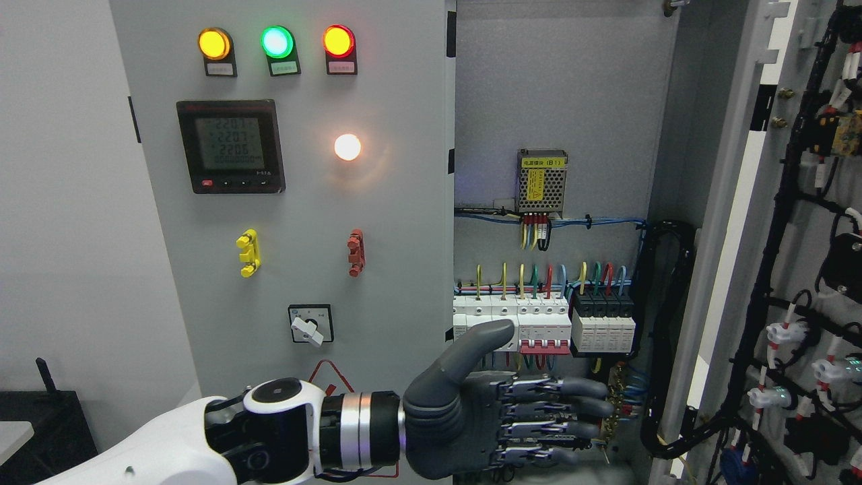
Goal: Open door with both hands
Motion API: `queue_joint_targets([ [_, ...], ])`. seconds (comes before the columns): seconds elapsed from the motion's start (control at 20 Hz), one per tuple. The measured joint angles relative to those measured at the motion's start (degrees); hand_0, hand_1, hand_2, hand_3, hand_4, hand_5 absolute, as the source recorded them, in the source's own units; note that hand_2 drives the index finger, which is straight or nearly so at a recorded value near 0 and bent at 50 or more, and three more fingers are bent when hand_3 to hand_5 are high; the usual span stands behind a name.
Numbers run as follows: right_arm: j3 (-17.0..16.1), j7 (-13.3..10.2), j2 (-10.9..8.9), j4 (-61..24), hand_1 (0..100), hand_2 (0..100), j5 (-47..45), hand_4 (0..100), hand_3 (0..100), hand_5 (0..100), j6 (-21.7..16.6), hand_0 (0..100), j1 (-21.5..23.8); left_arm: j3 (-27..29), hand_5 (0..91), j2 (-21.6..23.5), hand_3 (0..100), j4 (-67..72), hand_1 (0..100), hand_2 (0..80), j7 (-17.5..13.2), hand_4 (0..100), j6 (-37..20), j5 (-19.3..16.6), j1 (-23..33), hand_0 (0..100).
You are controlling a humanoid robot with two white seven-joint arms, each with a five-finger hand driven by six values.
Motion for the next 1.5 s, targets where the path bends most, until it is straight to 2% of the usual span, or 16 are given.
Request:
queue_joint_targets([
  [0.25,0.0,0.0,0.00,0.0,0,0,0.0,0,0,0,0.0,11,0.0,0.9,0.0,7.5,0,-2.3,0,0.0,-3.4,3,0.2,-3.0,5.7,0],
  [0.45,0.0,0.0,0.00,0.0,0,0,0.0,0,0,0,0.0,11,0.0,2.4,0.0,13.0,0,-3.3,0,0.0,-5.4,3,-0.5,-7.7,13.7,0],
  [0.65,0.0,0.0,0.00,0.0,0,0,0.0,0,0,0,0.0,11,0.0,6.0,0.0,17.1,0,-3.4,0,0.0,-6.1,3,-1.3,-14.1,27.0,0],
  [0.85,0.0,0.0,0.00,0.0,0,0,0.0,0,0,0,0.0,11,0.0,11.5,0.0,19.9,0,-2.4,0,0.0,-6.5,3,-6.0,-22.0,43.5,0],
  [1.2,0.0,0.0,0.00,0.0,0,0,0.0,0,0,0,0.0,11,0.0,22.0,0.0,20.8,0,3.5,0,0.0,-8.8,3,-17.4,-34.8,70.2,0],
  [1.4,0.0,0.0,0.00,0.0,0,0,0.0,0,0,0,0.0,11,0.0,27.8,0.0,18.9,0,9.1,0,0.0,-9.5,3,-20.3,-41.2,81.3,0],
  [1.5,0.0,0.0,0.00,0.0,0,0,0.0,0,0,0,0.0,11,0.0,30.1,0.0,17.7,0,12.3,0,0.0,-9.6,3,-21.2,-43.8,84.9,0],
])
